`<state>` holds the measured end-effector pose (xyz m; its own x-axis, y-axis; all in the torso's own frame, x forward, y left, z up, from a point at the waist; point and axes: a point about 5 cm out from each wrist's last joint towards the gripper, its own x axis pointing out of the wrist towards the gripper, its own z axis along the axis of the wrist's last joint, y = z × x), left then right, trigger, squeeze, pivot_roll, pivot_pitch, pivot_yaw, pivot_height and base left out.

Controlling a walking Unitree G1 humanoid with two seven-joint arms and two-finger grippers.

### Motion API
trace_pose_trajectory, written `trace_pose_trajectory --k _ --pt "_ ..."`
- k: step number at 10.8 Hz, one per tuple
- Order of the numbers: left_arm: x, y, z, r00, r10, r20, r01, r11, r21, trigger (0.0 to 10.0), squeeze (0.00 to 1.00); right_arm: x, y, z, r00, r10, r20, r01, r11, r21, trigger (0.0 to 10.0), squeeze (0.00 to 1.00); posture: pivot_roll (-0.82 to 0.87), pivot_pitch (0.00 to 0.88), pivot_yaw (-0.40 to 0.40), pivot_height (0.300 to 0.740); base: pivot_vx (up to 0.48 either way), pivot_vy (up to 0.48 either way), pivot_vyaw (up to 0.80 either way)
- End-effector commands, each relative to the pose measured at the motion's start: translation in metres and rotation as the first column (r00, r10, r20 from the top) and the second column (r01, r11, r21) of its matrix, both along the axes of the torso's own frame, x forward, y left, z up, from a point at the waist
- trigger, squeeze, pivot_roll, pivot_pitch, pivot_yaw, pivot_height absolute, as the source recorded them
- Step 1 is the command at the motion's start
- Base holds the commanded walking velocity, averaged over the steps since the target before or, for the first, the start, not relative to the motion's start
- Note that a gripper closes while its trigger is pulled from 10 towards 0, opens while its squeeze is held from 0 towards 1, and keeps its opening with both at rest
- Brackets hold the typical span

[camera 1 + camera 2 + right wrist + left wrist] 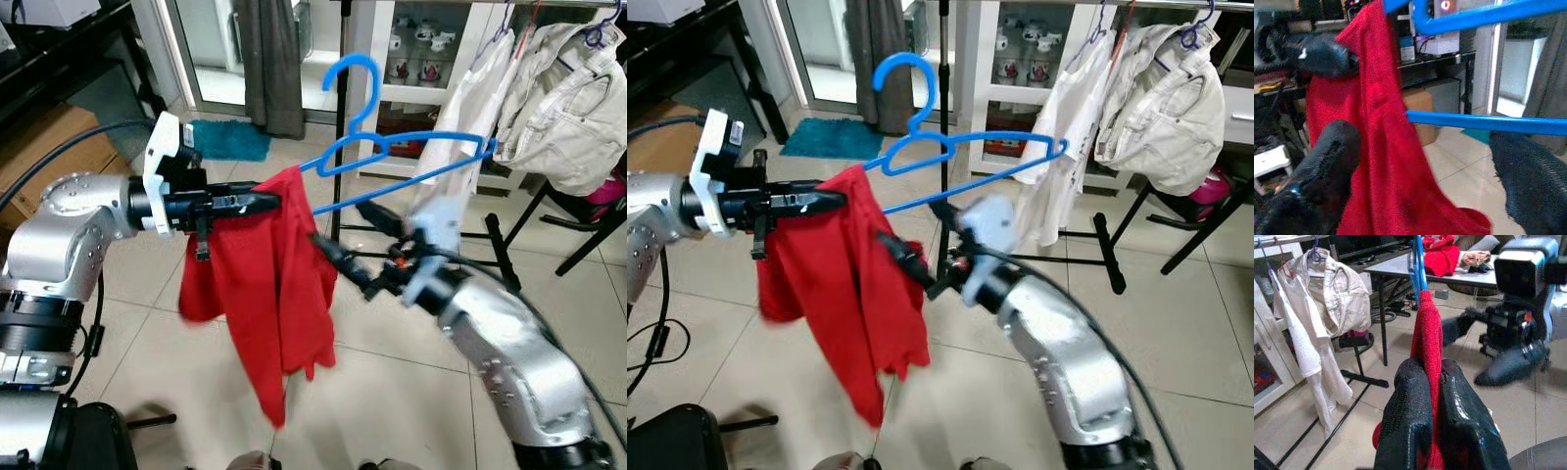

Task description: Hang hanger

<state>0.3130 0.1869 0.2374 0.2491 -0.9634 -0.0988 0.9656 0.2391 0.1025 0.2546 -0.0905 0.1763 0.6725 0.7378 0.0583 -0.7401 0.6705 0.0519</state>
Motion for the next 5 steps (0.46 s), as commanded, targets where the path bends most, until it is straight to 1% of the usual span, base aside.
trace_pose_trajectory --k 1,2,3,4,5 --pt "-0.001 -0.004 0.010 0.999 -0.034 0.034 0.034 0.999 -0.002 0.0 0.00 0.002 0.004 0.002 1.000 0.014 0.010 -0.014 1.000 -0.007 10.0 1.00 -0.02 0.069 0.067 0.740 0.000 0.000 0.00" --pt "-0.001 -0.004 0.010 0.999 -0.038 0.035 0.038 0.999 -0.002 0.0 0.00 0.001 0.010 0.003 0.999 0.042 0.009 -0.042 0.999 -0.002 10.0 0.00 -0.02 0.072 0.062 0.740 0.000 0.000 0.00" --pt "0.000 -0.005 0.012 0.999 -0.037 0.037 0.038 0.999 -0.016 0.0 0.00 0.003 0.016 0.005 0.998 0.062 0.006 -0.062 0.998 0.012 10.0 0.00 -0.02 0.074 0.064 0.740 0.000 0.000 0.00" --pt "0.001 -0.006 0.012 0.999 -0.034 0.040 0.035 0.999 -0.019 0.0 0.00 0.005 0.019 0.005 0.997 0.071 0.008 -0.071 0.997 0.009 10.0 0.00 -0.02 0.074 0.064 0.740 0.000 0.000 0.00" --pt "0.003 -0.007 0.013 0.999 -0.021 0.050 0.022 0.999 -0.025 0.0 0.00 0.004 0.023 0.006 0.995 0.103 0.013 -0.103 0.995 0.013 10.0 0.00 -0.02 0.074 0.064 0.740 0.000 0.000 0.00"
